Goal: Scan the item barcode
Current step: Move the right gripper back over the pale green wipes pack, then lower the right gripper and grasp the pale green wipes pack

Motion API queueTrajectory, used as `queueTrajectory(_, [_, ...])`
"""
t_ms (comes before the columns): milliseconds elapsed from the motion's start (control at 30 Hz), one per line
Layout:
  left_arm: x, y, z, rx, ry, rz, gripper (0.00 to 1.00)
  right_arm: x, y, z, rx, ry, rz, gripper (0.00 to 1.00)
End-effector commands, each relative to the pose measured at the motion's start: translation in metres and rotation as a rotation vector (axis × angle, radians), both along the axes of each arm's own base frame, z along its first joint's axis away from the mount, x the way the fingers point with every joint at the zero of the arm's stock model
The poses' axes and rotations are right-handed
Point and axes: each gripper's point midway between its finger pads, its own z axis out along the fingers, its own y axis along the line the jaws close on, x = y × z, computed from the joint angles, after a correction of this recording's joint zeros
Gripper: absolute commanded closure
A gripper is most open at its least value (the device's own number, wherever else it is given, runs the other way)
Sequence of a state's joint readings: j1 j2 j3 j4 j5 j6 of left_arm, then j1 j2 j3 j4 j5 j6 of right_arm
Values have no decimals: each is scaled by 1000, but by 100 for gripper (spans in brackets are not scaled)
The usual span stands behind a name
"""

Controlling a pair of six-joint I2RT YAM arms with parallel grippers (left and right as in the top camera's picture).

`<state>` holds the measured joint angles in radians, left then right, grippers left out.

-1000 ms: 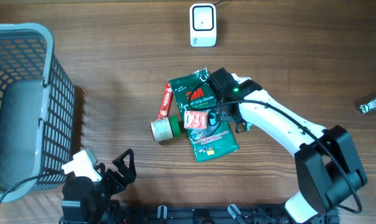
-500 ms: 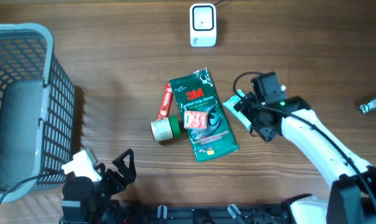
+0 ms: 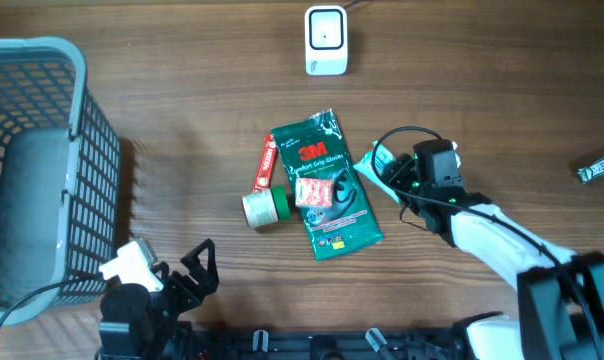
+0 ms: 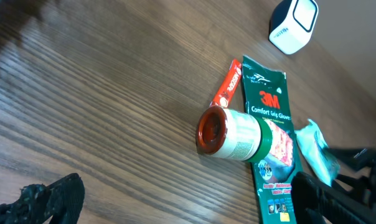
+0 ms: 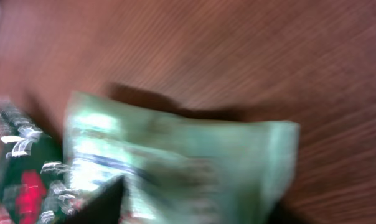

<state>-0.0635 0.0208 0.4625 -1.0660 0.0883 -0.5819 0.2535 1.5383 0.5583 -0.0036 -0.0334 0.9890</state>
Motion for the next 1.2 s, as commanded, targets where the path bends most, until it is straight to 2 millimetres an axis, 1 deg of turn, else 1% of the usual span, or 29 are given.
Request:
queueTrajectory(0, [1,0,-1,-4,1,3,0,-48,-16,-66,-82,221,9,96])
queueTrajectory(33, [1,0,-1,-5,1,3,0,-47,-14,-66,-75,221,17,96])
queueTrajectory(67, [1,0,-1,-5,1,3,0,-42,-4,-57,-38,202,71,96])
queueTrajectory(133, [1,0,-1,-4,1,3,0,-35,16,-32,90,197,127,96])
queueTrajectory(200, [1,0,-1,-5,1,3,0,-34,34,9,245,214,173,96])
queueTrajectory(233, [1,0,-1,-5,1,3,0,-39,43,40,361,249,183,96])
queueTrajectory(267, [1,0,-1,-5,1,3,0,-46,45,66,463,306,135,96])
queueTrajectory(367, [1,0,-1,-4,1,3,0,-70,50,123,740,492,-61,96])
queueTrajectory(433, [1,0,-1,-4,1,3,0,-84,56,160,934,550,-101,96])
queueTrajectory(500, [0,0,-1,-5,1,3,0,-91,58,174,1016,600,-135,96])
queueTrajectory(567, [0,0,-1,-4,1,3,0,-96,58,175,1048,673,-209,96])
queueTrajectory(633, [1,0,-1,-5,1,3,0,-102,58,172,1044,712,-235,96])
queueTrajectory(667, [0,0,-1,-4,1,3,0,-102,56,168,1019,706,-249,96])
queueTrajectory(700, [0,0,-1,-4,1,3,0,-98,47,155,938,667,-285,96])
queueTrajectory(733, [1,0,-1,-5,1,3,0,-88,24,131,760,575,-350,93])
queueTrajectory(767, [1,0,-1,-4,1,3,0,-79,-8,110,544,466,-385,92])
queueTrajectory(800, [1,0,-1,-5,1,3,0,-75,-33,98,360,396,-377,92])
queueTrajectory(833, [1,0,-1,-5,1,3,0,-73,-61,89,138,335,-346,91])
queueTrajectory(867, [1,0,-1,-5,1,3,0,-74,-72,85,26,312,-312,86])
queueTrajectory(900, [0,0,-1,-5,1,3,0,-75,-73,80,-28,301,-260,84])
queueTrajectory(933, [1,0,-1,-5,1,3,0,-71,-66,75,-45,273,-171,83])
queueTrajectory(967, [1,0,-1,-5,1,3,0,-63,-52,72,-51,219,-37,83])
queueTrajectory(1000, [1,0,-1,-5,1,3,0,-58,-42,69,-50,181,38,83])
queueTrajectory(1067, [1,0,-1,-4,1,3,0,-46,-22,67,-62,86,196,77])
queueTrajectory(1100, [0,0,-1,-5,1,3,0,-40,-10,71,-58,39,283,69])
queueTrajectory(1133, [1,0,-1,-5,1,3,0,-37,1,77,-35,1,355,54])
queueTrajectory(1167, [0,0,-1,-5,1,3,0,-35,12,84,5,-34,415,44])
